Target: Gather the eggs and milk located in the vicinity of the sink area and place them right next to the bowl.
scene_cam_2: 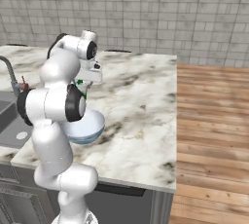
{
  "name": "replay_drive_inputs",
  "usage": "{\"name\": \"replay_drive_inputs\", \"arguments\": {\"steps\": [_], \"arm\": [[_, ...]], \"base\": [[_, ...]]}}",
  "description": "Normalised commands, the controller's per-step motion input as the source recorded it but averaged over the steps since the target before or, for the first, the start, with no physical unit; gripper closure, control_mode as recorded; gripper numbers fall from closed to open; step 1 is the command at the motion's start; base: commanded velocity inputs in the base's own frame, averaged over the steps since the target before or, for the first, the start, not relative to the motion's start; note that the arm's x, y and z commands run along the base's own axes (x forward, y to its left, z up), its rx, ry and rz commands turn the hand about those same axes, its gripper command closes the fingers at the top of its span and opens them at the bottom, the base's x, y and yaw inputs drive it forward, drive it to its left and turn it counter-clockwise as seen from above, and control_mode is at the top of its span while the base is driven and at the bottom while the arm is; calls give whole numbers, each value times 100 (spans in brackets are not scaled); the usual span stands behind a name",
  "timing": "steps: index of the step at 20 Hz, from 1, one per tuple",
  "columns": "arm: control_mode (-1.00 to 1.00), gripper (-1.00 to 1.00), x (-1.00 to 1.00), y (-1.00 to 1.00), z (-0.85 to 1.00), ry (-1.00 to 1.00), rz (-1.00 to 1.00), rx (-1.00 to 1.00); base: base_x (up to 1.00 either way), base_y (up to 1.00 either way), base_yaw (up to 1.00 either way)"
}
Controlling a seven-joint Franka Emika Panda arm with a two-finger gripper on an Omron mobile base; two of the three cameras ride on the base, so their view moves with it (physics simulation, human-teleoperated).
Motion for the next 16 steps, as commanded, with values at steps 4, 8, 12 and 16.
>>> {"name": "replay_drive_inputs", "arguments": {"steps": [4,8,12,16], "arm": [[-100,100,-100,-46,16,-8,-6,0],[-100,100,-100,-54,7,-6,-7,0],[-100,100,-82,-48,8,-6,-4,-4],[-100,100,-7,-41,0,-6,2,-19]], "base": [[0,0,0],[0,0,0],[0,0,0],[0,0,0]]}}
